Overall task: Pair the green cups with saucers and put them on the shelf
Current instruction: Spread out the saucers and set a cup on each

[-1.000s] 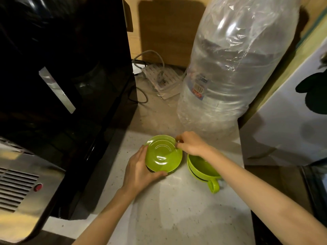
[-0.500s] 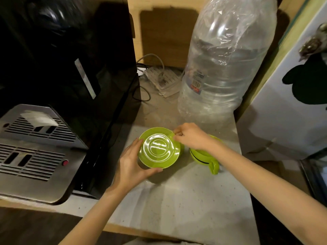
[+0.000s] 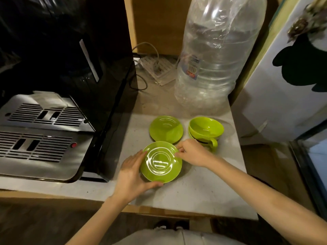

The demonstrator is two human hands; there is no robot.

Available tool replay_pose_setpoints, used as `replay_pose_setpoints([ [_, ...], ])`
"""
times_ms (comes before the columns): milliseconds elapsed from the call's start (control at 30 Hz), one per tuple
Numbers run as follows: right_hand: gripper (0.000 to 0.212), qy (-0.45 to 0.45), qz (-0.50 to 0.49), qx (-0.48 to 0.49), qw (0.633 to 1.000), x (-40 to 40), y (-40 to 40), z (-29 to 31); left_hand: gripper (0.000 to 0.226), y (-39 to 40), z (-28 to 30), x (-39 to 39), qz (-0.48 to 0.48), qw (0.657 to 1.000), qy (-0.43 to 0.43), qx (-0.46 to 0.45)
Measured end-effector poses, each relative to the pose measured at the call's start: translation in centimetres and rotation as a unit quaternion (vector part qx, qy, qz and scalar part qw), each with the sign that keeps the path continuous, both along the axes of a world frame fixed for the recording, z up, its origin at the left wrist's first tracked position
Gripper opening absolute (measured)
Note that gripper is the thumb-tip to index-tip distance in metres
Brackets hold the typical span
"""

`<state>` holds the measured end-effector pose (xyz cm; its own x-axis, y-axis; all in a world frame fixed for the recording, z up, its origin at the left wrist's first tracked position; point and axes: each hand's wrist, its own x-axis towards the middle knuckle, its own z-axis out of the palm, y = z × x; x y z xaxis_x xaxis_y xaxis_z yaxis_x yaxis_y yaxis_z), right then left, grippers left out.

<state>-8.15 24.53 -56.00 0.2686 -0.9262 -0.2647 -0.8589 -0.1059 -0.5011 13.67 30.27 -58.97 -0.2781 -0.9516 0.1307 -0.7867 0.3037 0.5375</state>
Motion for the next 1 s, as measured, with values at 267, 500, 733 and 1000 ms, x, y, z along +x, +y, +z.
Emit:
replay_pose_setpoints([
  [267,0.025,0.019,-0.023,0.033,0.999,0.0,2.2,-1.7,0.098,0.9,-1.7,0.0,-0.022,0.999,-0.006,0.033],
  [500,0.027,0.021,-0.037,0.029,0.999,-0.1,2.0,-1.7,0.104,0.0,-2.4,-0.1,-0.030,0.999,-0.005,0.045],
  [733,0.026,0.022,-0.042,0.026,0.999,-0.2,1.7,-1.4,0.102,-0.8,-2.5,-0.3,-0.037,0.998,-0.002,0.048],
  [1000,0.032,0.011,-0.044,0.016,0.999,-0.3,1.5,-1.4,0.106,-0.9,-2.3,-0.5,-0.037,0.998,-0.003,0.057],
])
